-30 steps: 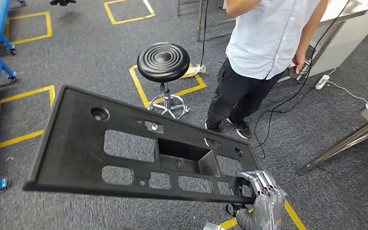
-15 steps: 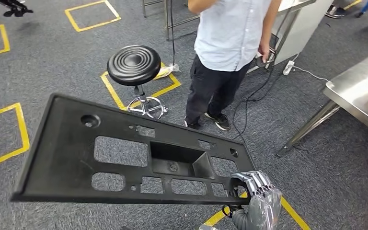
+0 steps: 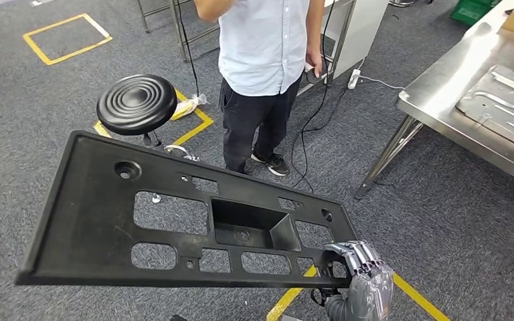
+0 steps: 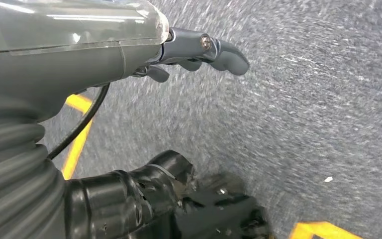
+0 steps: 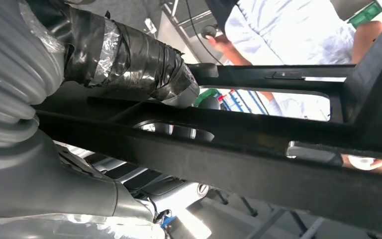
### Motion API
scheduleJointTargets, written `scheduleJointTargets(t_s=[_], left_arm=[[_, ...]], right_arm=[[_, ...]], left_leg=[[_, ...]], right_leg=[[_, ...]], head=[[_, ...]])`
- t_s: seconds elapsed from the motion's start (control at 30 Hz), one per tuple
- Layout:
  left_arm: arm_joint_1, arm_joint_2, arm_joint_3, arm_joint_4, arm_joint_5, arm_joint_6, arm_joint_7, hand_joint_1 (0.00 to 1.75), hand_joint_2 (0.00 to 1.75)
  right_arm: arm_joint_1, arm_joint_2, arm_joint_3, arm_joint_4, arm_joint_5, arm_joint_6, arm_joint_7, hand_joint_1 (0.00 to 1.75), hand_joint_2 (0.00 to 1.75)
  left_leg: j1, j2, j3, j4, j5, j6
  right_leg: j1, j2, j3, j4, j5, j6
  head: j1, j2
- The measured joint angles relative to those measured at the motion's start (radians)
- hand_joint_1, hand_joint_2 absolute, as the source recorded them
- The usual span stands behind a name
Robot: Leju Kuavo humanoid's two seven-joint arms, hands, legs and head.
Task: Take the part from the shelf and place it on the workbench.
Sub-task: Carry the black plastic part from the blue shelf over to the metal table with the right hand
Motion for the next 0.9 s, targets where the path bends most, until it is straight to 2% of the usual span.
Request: scheduleJointTargets(t_s=[0.03, 0.07, 0.1, 0.17, 0.2, 0.23, 0.27, 0.3, 0.33, 0.4, 0.43, 0.47, 0.53, 0.57, 0.63, 0.7, 0.73, 0.77, 0.8, 0.83, 0.87, 0.9], left_arm=[[-0.001, 0.0, 0.0, 0.0, 0.0, 0.0, 0.001, 0.0, 1.75], [-0.002, 0.0, 0.0, 0.0, 0.001, 0.0, 0.002, 0.0, 1.75], [-0.002, 0.001, 0.0, 0.0, 0.001, 0.0, 0.002, 0.0, 1.75], [-0.001, 0.001, 0.0, 0.0, 0.0, 0.0, 0.003, 0.0, 1.75], [0.0, 0.001, 0.0, 0.0, -0.001, 0.0, 0.003, 0.0, 1.75], [0.001, 0.002, 0.0, 0.0, 0.0, 0.0, 0.003, 0.0, 1.75], [0.002, 0.002, 0.0, 0.0, 0.0, 0.0, 0.004, 0.0, 1.75], [0.002, 0.003, 0.0, 0.0, 0.0, 0.0, 0.004, 0.0, 1.75], [0.001, 0.003, 0.0, 0.0, 0.0, 0.0, 0.005, 0.0, 1.75], [0.0, 0.002, 0.0, 0.0, 0.0, 0.0, 0.007, 0.0, 1.75], [0.0, 0.002, 0.0, 0.0, 0.0, 0.0, 0.008, 0.0, 1.75], [0.0, 0.002, 0.0, 0.0, 0.0, 0.0, 0.009, 0.0, 1.75], [-0.002, 0.003, 0.0, 0.0, 0.0, 0.0, 0.012, 0.0, 1.75], [-0.004, 0.003, 0.0, 0.0, 0.0, 0.0, 0.014, 0.0, 1.75], [-0.005, 0.004, 0.001, 0.0, 0.0, -0.001, 0.017, 0.0, 1.75], [-0.004, 0.005, 0.001, 0.0, 0.0, -0.001, 0.02, 0.0, 1.75], [-0.002, 0.006, 0.001, 0.0, 0.0, -0.001, 0.023, 0.0, 1.75], [0.0, 0.007, 0.001, 0.0, 0.001, -0.001, 0.026, 0.0, 1.75], [0.002, 0.008, 0.002, 0.0, 0.002, -0.001, 0.029, 0.0, 1.75], [0.003, 0.009, 0.002, 0.0, 0.003, -0.001, 0.031, 0.0, 1.75], [0.003, 0.01, 0.002, 0.0, 0.004, -0.001, 0.033, 0.0, 1.75], [0.003, 0.011, 0.003, 0.0, 0.004, -0.001, 0.035, 0.0, 1.75]], right_arm=[[0.001, 0.0, 0.0, 0.0, -0.001, 0.0, -0.001, 1.75, 1.75], [0.001, 0.0, 0.0, 0.0, -0.002, 0.0, -0.001, 1.75, 1.75], [0.001, 0.0, 0.0, 0.0, -0.003, 0.0, -0.001, 1.75, 1.75], [-0.001, -0.001, 0.0, 0.0, -0.004, 0.0, -0.002, 1.75, 1.75], [-0.002, -0.001, 0.0, 0.0, -0.005, 0.0, -0.003, 1.75, 1.75], [-0.002, -0.001, 0.0, 0.001, -0.005, 0.0, -0.003, 1.75, 1.75], [-0.002, -0.002, 0.0, 0.001, -0.006, 0.0, -0.003, 1.75, 1.75], [-0.002, -0.002, -0.001, 0.002, -0.007, 0.0, -0.003, 1.75, 1.75], [-0.002, -0.003, -0.001, 0.002, -0.007, 0.0, -0.003, 1.75, 1.75], [-0.003, -0.004, -0.001, 0.003, -0.008, 0.0, -0.003, 1.75, 1.75], [-0.005, -0.004, -0.001, 0.003, -0.009, 0.0, -0.003, 1.75, 1.75], [-0.006, -0.004, -0.001, 0.003, -0.01, 0.0, -0.003, 1.75, 1.75], [-0.007, -0.004, -0.001, 0.003, -0.012, 0.0, -0.003, 1.75, 1.75], [-0.007, -0.005, -0.001, 0.003, -0.013, 0.0, -0.003, 1.75, 1.75], [-0.01, -0.005, 0.0, 0.005, -0.014, 0.0, -0.003, 1.75, 1.75], [-0.015, -0.005, 0.0, 0.009, -0.015, 0.0, -0.002, 1.75, 1.75], [-0.017, -0.005, 0.001, 0.011, -0.016, 0.0, -0.002, 1.75, 1.75], [-0.017, -0.005, 0.001, 0.014, -0.017, 0.0, -0.001, 1.75, 1.75], [-0.018, -0.006, 0.001, 0.017, -0.018, 0.0, 0.0, 1.75, 1.75], [-0.018, -0.006, 0.001, 0.019, -0.019, 0.0, 0.001, 1.75, 1.75], [-0.019, -0.006, 0.001, 0.021, -0.02, 0.0, 0.001, 1.75, 1.75], [-0.021, -0.006, 0.001, 0.022, -0.021, 0.0, 0.002, 1.75, 1.75]], left_leg=[[0.0, 0.009, 0.001, -0.003, 0.003, 0.007], [0.001, 0.018, 0.003, -0.006, 0.006, 0.014], [0.003, 0.029, 0.005, -0.011, 0.008, 0.021], [0.003, 0.051, 0.008, -0.016, 0.009, 0.03], [0.003, 0.063, 0.008, -0.016, 0.007, 0.032], [0.002, 0.075, 0.008, -0.016, 0.006, 0.033], [0.002, 0.088, 0.009, -0.016, 0.004, 0.033], [0.002, 0.099, 0.012, -0.016, 0.001, 0.032], [0.002, 0.11, 0.016, -0.016, -0.002, 0.03], [0.0, 0.129, 0.025, -0.016, -0.009, 0.023], [-0.002, 0.136, 0.028, -0.016, -0.012, 0.018], [-0.003, 0.144, 0.031, -0.016, -0.014, 0.013], [-0.006, 0.163, 0.038, -0.022, -0.018, 0.002], [-0.006, 0.162, 0.042, -0.021, -0.022, -0.004], [-0.004, 0.124, 0.029, 0.025, -0.057, -0.011], [-0.001, 0.076, -0.027, 0.144, -0.117, -0.014], [0.0, 0.067, -0.059, 0.205, -0.138, -0.015], [0.0, 0.063, -0.081, 0.24, -0.14, -0.015], [0.0, 0.061, -0.088, 0.241, -0.123, -0.015], [0.0, 0.057, -0.078, 0.203, -0.087, -0.014], [0.001, 0.045, -0.056, 0.14, -0.046, -0.013], [0.003, 0.022, -0.033, 0.078, -0.017, -0.011]], right_leg=[[-0.002, 0.004, -0.002, -0.001, 0.001, 0.005], [-0.001, -0.007, -0.004, 0.004, -0.002, 0.01], [-0.001, -0.028, -0.014, 0.025, -0.016, 0.015], [-0.001, -0.08, -0.062, 0.124, -0.069, 0.025], [-0.004, -0.092, -0.096, 0.19, -0.099, 0.029], [-0.007, -0.097, -0.123, 0.242, -0.115, 0.032], [-0.009, -0.098, -0.136, 0.264, -0.113, 0.034], [-0.011, -0.102, -0.128, 0.245, -0.091, 0.035], [-0.01, -0.11, -0.101, 0.191, -0.056, 0.032], [-0.001, -0.152, -0.031, 0.056, -0.002, 0.021], [0.005, -0.169, -0.011, 0.014, 0.008, 0.014], [0.01, -0.178, -0.003, -0.005, 0.007, 0.009], [0.012, -0.16, -0.002, -0.01, 0.007, 0.001], [0.009, -0.149, 0.001, -0.017, 0.01, -0.003], [0.0, -0.128, 0.01, -0.031, 0.016, -0.013], [-0.002, -0.106, 0.012, -0.033, 0.018, -0.019], [-0.002, -0.093, 0.012, -0.032, 0.017, -0.021], [-0.001, -0.08, 0.012, -0.03, 0.016, -0.022], [-0.001, -0.065, 0.012, -0.026, 0.015, -0.022], [-0.001, -0.05, 0.012, -0.022, 0.013, -0.021], [-0.002, -0.036, 0.012, -0.017, 0.01, -0.018], [-0.001, -0.024, 0.01, -0.01, 0.006, -0.014]], head=[[0.0, 0.0], [0.0, 0.0], [0.001, 0.0], [0.003, 0.0], [0.004, 0.0], [0.004, 0.0], [0.004, 0.0], [0.004, 0.0], [0.004, 0.0], [0.004, 0.0], [0.004, 0.0], [0.004, 0.0], [0.003, 0.0], [0.003, 0.0], [0.002, 0.0], [0.0, 0.0], [0.0, 0.0], [0.0, 0.0], [0.0, 0.0], [0.0, 0.0], [0.0, 0.0], [0.0, 0.0]])
